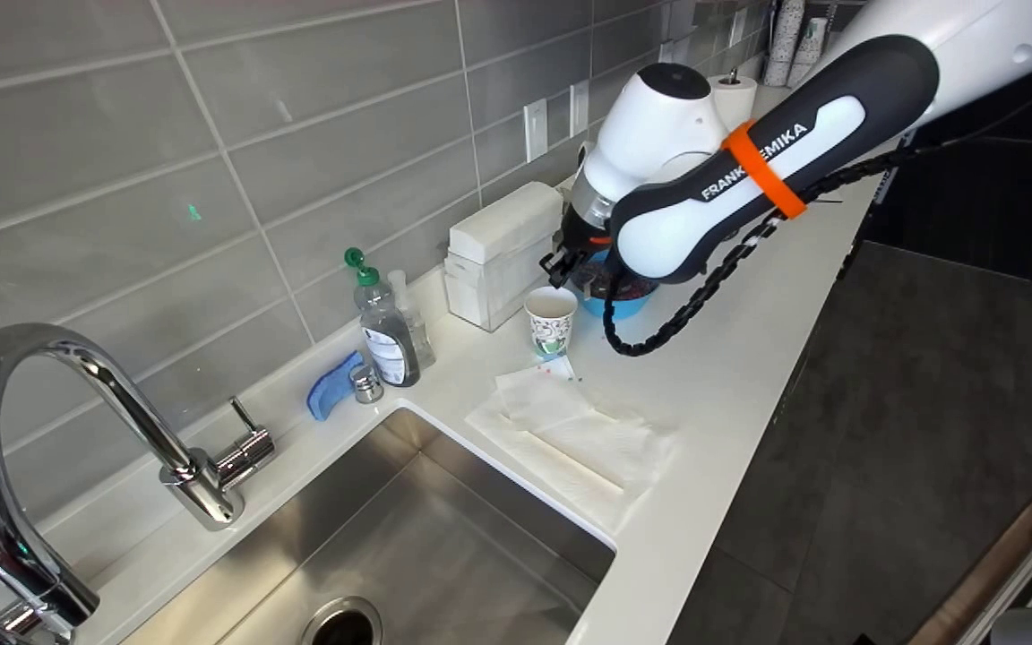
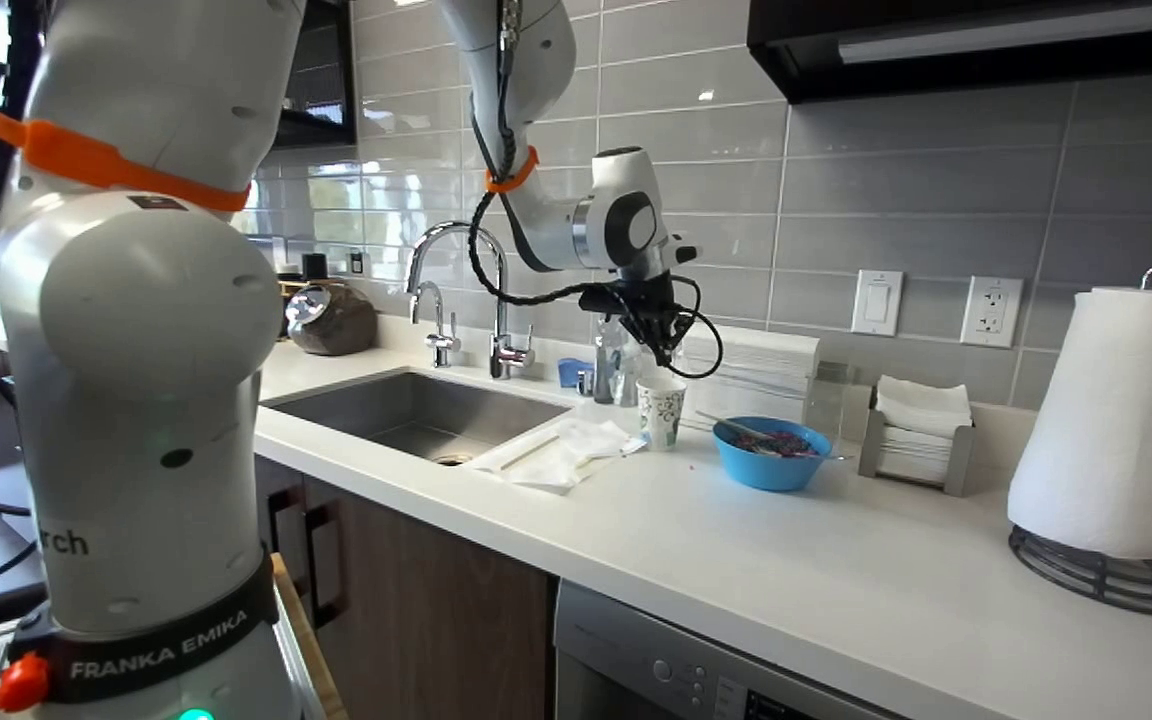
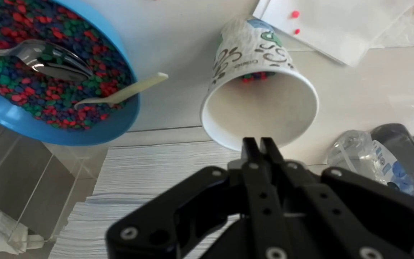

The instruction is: Put the items on the table in the cup

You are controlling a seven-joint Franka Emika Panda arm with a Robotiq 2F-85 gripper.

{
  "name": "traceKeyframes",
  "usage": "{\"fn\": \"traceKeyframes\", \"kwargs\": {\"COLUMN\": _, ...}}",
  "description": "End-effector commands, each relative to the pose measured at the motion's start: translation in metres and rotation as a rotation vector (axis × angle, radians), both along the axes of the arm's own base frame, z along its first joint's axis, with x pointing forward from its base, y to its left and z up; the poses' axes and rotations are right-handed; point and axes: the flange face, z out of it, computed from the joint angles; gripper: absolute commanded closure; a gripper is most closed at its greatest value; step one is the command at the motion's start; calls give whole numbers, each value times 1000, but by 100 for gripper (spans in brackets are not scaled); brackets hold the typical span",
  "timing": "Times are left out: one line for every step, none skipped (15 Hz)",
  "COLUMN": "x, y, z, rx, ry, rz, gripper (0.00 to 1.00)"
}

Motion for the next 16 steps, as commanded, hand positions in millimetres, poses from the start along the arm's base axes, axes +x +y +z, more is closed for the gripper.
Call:
{"fn": "traceKeyframes", "kwargs": {"x": 3, "y": 4, "z": -23, "rx": 3, "ry": -19, "rz": 22, "gripper": 99}}
{"fn": "traceKeyframes", "kwargs": {"x": 4, "y": 5, "z": -28, "rx": 4, "ry": -19, "rz": 25, "gripper": 99}}
{"fn": "traceKeyframes", "kwargs": {"x": 5, "y": 5, "z": -33, "rx": 1, "ry": -20, "rz": 25, "gripper": 92}}
{"fn": "traceKeyframes", "kwargs": {"x": 5, "y": 6, "z": -36, "rx": 3, "ry": -20, "rz": 25, "gripper": 68}}
{"fn": "traceKeyframes", "kwargs": {"x": 6, "y": 7, "z": -38, "rx": 4, "ry": -21, "rz": 26, "gripper": 67}}
{"fn": "traceKeyframes", "kwargs": {"x": 7, "y": 8, "z": -37, "rx": 7, "ry": -22, "rz": 28, "gripper": 65}}
{"fn": "traceKeyframes", "kwargs": {"x": 7, "y": 8, "z": -35, "rx": 4, "ry": -25, "rz": 30, "gripper": 59}}
{"fn": "traceKeyframes", "kwargs": {"x": 6, "y": 10, "z": -29, "rx": 12, "ry": -30, "rz": 29, "gripper": 52}}
{"fn": "traceKeyframes", "kwargs": {"x": 6, "y": 12, "z": -24, "rx": 15, "ry": -31, "rz": 29, "gripper": 44}}
{"fn": "traceKeyframes", "kwargs": {"x": 6, "y": 14, "z": -18, "rx": 20, "ry": -30, "rz": 27, "gripper": 37}}
{"fn": "traceKeyframes", "kwargs": {"x": 5, "y": 11, "z": -10, "rx": 15, "ry": -26, "rz": 14, "gripper": 28}}
{"fn": "traceKeyframes", "kwargs": {"x": 2, "y": 7, "z": -2, "rx": 6, "ry": -7, "rz": -12, "gripper": 21}}
{"fn": "traceKeyframes", "kwargs": {"x": -1, "y": 1, "z": 2, "rx": -4, "ry": 13, "rz": -37, "gripper": 15}}
{"fn": "traceKeyframes", "kwargs": {"x": -4, "y": -7, "z": 8, "rx": -23, "ry": 38, "rz": -68, "gripper": 6}}
{"fn": "traceKeyframes", "kwargs": {"x": -7, "y": -12, "z": 12, "rx": -31, "ry": 71, "rz": -95, "gripper": 2}}
{"fn": "traceKeyframes", "kwargs": {"x": -9, "y": -19, "z": 18, "rx": -45, "ry": 95, "rz": -118, "gripper": 0}}
